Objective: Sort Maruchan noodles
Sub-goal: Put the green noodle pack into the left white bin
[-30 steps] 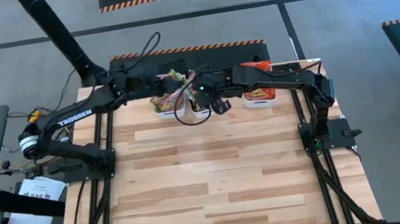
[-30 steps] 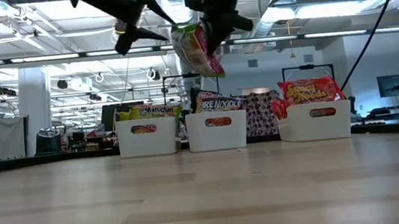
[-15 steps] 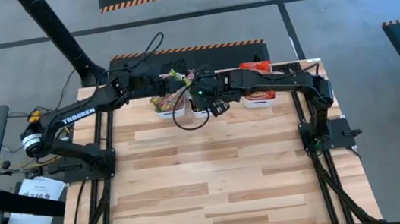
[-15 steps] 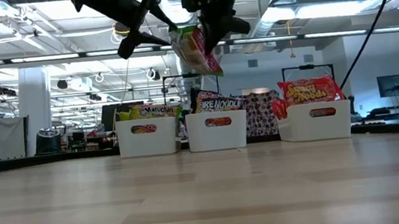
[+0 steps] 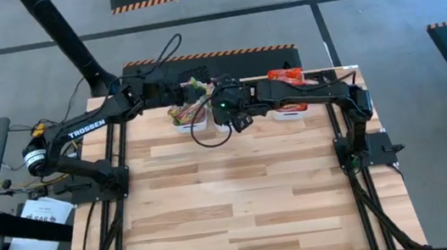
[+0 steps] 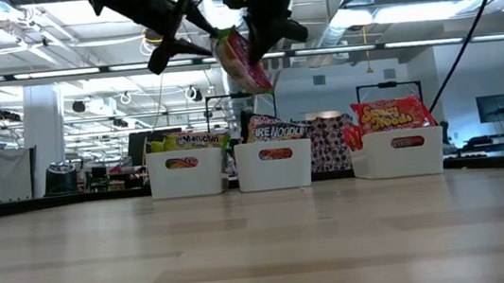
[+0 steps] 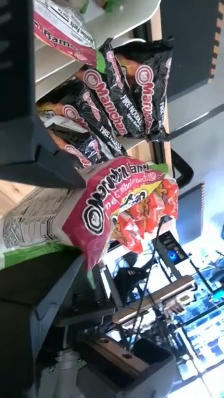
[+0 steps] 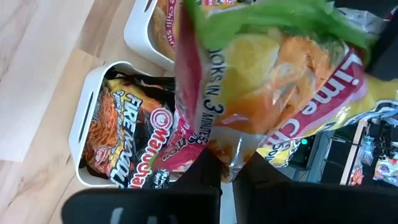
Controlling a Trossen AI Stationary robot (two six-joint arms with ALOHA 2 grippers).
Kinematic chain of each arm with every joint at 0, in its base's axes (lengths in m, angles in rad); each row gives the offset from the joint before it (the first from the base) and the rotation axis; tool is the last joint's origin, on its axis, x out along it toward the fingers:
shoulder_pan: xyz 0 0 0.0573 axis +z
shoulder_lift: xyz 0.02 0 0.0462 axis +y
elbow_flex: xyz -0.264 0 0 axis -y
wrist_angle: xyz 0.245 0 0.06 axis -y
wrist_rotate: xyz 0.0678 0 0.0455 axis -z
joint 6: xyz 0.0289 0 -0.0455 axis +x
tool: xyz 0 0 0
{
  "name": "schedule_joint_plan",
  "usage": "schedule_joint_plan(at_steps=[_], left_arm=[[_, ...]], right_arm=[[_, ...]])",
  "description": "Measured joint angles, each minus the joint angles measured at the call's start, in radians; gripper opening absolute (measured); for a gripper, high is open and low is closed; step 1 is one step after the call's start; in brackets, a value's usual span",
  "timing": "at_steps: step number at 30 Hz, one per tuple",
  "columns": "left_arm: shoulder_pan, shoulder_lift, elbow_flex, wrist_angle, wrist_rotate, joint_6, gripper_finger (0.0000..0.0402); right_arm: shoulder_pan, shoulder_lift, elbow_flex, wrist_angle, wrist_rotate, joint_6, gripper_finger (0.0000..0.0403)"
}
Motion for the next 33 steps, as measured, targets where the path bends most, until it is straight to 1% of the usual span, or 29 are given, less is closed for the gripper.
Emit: schedule_joint_plan(at_steps=[3,10,11,13,17,25,30,33], left_arm=[[0.0,0.0,0.0,-0.001,0.006,0.016,0.0124],[-0.002,0.0,0.0,0.0,0.007,0.074,0.0015],[-0.002,0.0,0.0,0.0,0.007,0.079,0.0008],[-0.002,0.001,0.0,0.0,0.011,0.105,0.0005],[-0.002,-0.001,0.0,-0.006,0.014,0.167,0.0],[0.032,-0.054,-0.002,-0.115,0.006,0.291,0.0],[0.062,-0.095,-0.002,-0.171,-0.001,0.377,0.0],[0.078,-0.117,-0.002,-0.207,0.011,0.439,0.0]], right_arm=[[0.001,0.0,0.0,0.008,-0.001,0.0,0.002],[0.0,0.0,0.0,0.006,-0.001,0.008,0.0021],[0.0,0.0,0.0,0.006,-0.001,0.016,0.0024],[0.001,0.0,0.0,0.009,0.002,0.036,0.0034],[0.002,0.0,0.0,0.008,0.027,0.062,0.0066],[0.002,-0.005,0.002,-0.011,0.12,0.095,0.0125],[-0.004,-0.023,0.003,-0.028,0.168,0.095,0.014],[-0.009,-0.032,0.003,-0.029,0.233,0.091,0.0142]])
